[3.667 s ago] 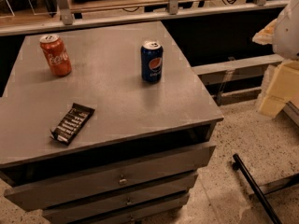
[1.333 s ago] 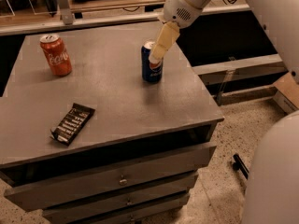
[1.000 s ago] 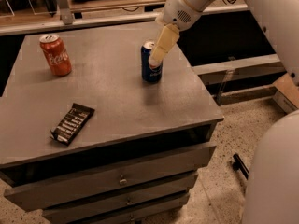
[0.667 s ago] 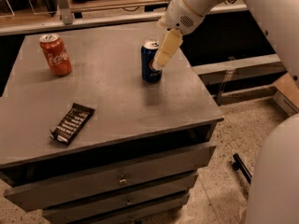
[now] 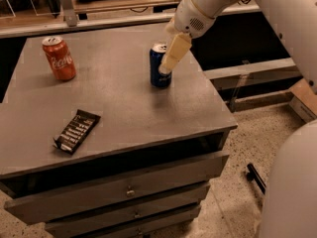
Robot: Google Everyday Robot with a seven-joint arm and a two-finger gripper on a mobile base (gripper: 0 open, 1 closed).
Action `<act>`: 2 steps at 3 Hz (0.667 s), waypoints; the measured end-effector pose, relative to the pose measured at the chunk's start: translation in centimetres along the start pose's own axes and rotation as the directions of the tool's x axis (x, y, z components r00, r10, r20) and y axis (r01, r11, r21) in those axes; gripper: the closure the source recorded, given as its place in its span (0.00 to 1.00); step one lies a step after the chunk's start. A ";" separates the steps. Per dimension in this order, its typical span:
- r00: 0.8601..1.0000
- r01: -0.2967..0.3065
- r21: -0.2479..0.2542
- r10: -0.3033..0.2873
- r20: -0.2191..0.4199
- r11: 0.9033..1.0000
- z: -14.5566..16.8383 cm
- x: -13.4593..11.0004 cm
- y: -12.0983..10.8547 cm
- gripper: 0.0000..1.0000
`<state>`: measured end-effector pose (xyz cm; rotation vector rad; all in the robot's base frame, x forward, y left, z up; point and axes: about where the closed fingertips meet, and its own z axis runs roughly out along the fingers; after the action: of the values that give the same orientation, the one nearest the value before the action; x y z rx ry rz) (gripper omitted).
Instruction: Move pepsi can near coke can
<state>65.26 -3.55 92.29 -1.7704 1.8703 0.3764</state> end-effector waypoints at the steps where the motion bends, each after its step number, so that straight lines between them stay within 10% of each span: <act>1: 1.000 0.001 -0.003 -0.001 0.001 1.000 0.3 -0.1 0.0 0.40; 2: 1.000 0.001 -0.006 -0.001 0.001 1.000 0.6 -0.1 0.0 0.64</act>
Offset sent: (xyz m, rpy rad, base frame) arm 0.0008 0.0022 -0.0023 0.0006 0.0024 0.0024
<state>65.41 -3.13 91.85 -1.7748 1.8691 0.3835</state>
